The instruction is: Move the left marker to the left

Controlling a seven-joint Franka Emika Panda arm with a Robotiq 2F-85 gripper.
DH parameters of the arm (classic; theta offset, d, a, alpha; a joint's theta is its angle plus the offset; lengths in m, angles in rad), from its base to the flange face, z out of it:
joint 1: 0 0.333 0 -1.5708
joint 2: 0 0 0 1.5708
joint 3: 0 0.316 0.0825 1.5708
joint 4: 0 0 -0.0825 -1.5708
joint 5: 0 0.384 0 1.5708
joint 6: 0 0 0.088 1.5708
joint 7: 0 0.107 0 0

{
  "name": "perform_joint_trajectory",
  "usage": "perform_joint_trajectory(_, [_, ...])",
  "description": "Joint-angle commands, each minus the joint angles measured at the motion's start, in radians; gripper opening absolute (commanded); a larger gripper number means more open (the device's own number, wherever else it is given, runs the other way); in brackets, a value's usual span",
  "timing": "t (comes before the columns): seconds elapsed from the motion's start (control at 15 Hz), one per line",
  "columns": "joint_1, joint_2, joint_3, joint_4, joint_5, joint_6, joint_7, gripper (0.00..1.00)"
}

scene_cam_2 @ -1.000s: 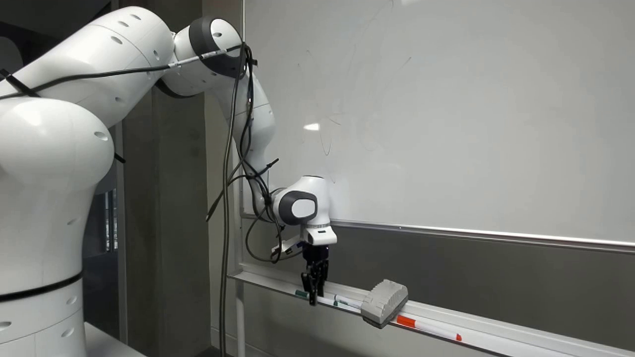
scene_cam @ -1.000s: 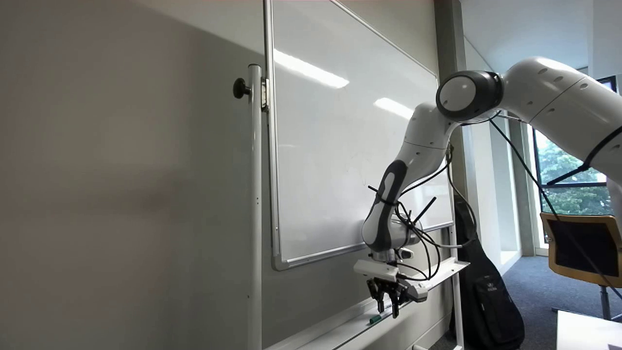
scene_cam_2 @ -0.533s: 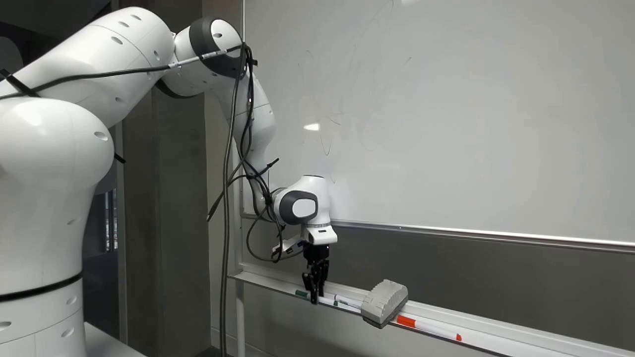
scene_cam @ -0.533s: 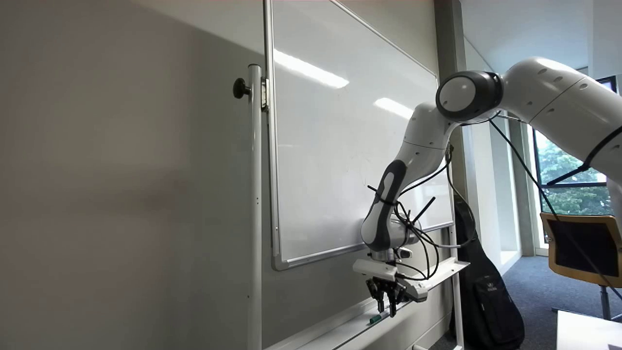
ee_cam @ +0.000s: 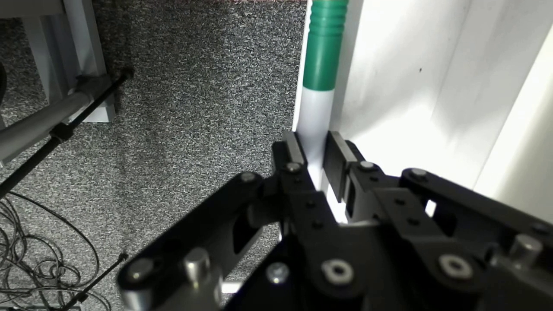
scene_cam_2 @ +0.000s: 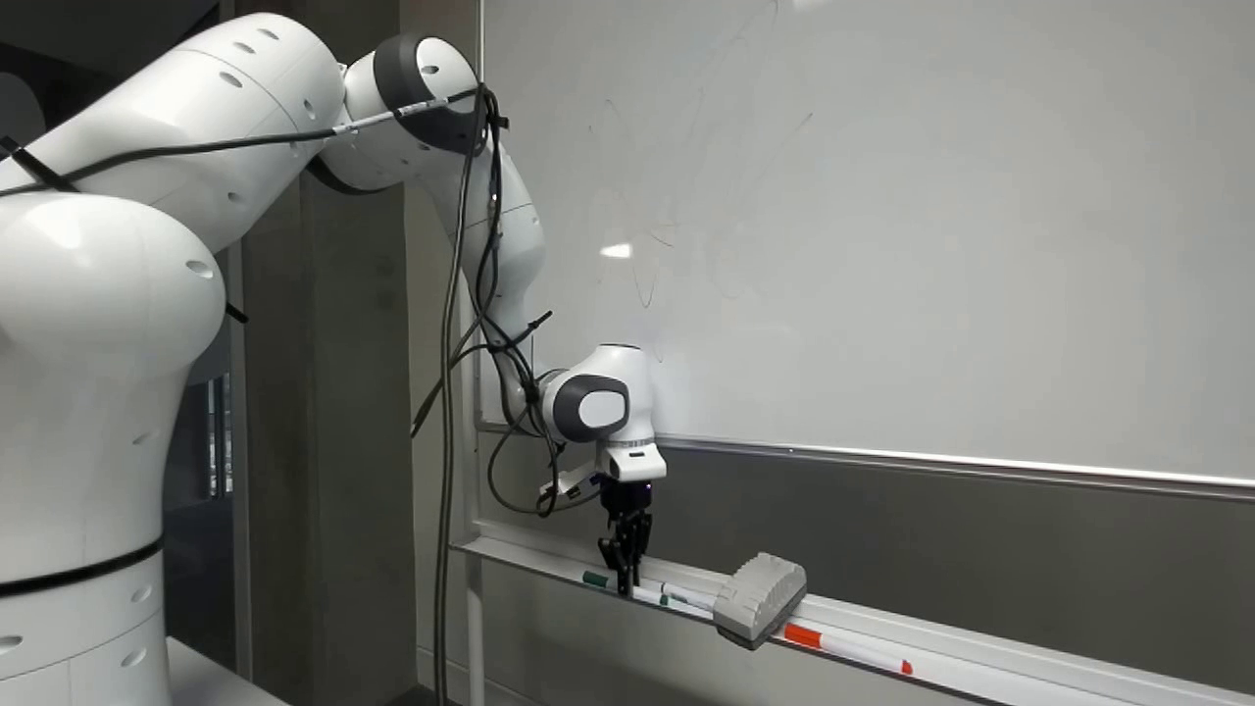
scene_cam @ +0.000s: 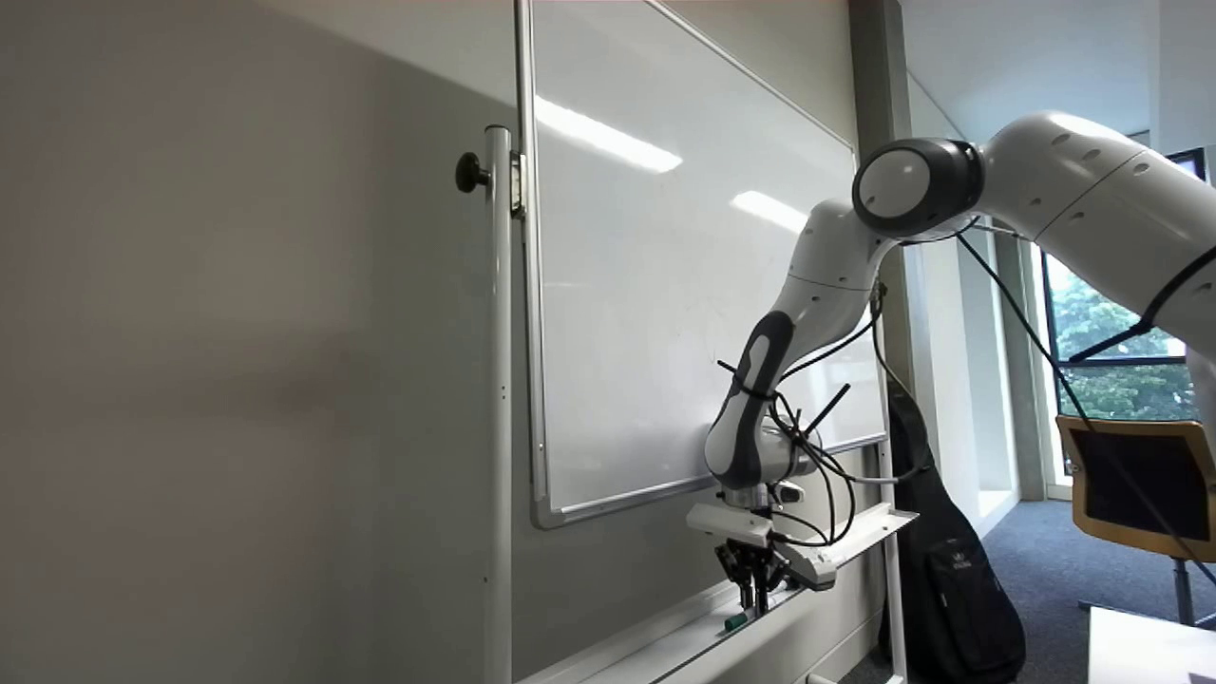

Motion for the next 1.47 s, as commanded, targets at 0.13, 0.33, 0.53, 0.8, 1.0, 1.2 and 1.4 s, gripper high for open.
perform_joint_trajectory(0.13, [0.010,-0.008,-0.012,-0.022,-0.039,0.000,0.051,0.05])
perform_joint_trajectory(0.33, [0.010,-0.027,-0.005,-0.050,-0.027,0.054,0.062,0.05])
perform_joint_trajectory(0.53, [0.017,-0.046,-0.003,-0.084,-0.024,0.103,0.063,0.05])
perform_joint_trajectory(0.8, [0.009,-0.088,0.024,-0.152,0.002,0.211,0.033,0.05])
perform_joint_trajectory(1.0, [0.009,-0.113,0.035,-0.189,0.010,0.284,0.025,0.05])
perform_joint_trajectory(1.2, [0.009,-0.134,0.042,-0.214,0.014,0.335,0.018,0.05])
perform_joint_trajectory(1.4, [0.013,-0.154,0.041,-0.238,0.015,0.363,0.015,0.05])
